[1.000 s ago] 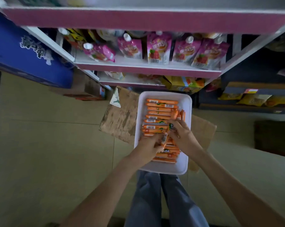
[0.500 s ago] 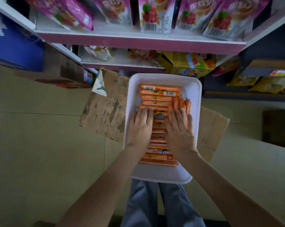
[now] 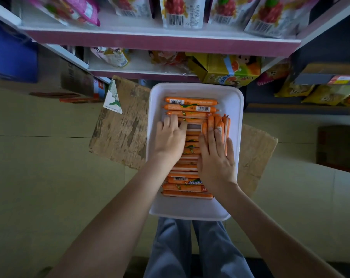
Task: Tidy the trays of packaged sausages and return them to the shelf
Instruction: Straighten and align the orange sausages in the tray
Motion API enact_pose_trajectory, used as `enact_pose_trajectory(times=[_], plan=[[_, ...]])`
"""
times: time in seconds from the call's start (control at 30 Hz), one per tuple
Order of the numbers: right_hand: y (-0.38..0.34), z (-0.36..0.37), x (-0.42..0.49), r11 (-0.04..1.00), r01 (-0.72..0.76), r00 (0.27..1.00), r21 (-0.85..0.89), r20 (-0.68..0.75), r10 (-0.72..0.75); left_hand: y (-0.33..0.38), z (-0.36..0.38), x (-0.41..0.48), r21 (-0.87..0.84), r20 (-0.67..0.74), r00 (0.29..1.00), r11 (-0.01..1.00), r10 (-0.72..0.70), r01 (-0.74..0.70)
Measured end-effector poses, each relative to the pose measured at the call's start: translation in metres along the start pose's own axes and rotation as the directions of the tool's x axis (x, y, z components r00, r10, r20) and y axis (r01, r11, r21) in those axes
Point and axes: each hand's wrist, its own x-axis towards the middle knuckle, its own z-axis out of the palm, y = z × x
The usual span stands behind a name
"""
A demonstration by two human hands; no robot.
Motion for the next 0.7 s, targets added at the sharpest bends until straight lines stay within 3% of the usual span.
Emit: enact_pose_trajectory(times=[0.27,0.37,0.47,0.57,0.7], plan=[[0.001,0.008,-0.001,0.999,0.017,0.999,-0.035,0.047,-0.015,0.004,-0.027,0.021,-0.019,0.195,0.98,0.999,0.039,-0.036],[0.001,0.009,0.0,1.0,-0.001,0.998,-0.014,0.06,0.002,0.002,-0.042,0.014,-0.028,0.241,0.968,0.997,-0.062,0.07],[-0.001,0.007,0.0,1.0,-0.001,0.997,0.03,0.074,-0.001,-0.004,-0.064,-0.01,0.035,0.158,0.963,0.976,-0.217,0.214],[-0.004,0.006,0.003,0.99,-0.007,0.995,0.14,0.097,-0.007,-0.017,-0.07,-0.04,-0.167,0.023,0.958,0.944,-0.284,0.284],[-0.003,-0.003,0.008,0.951,-0.03,0.998,0.309,0.061,0.012,-0.027,-0.063,-0.06,-0.513,0.044,0.958,0.816,-0.285,0.266]])
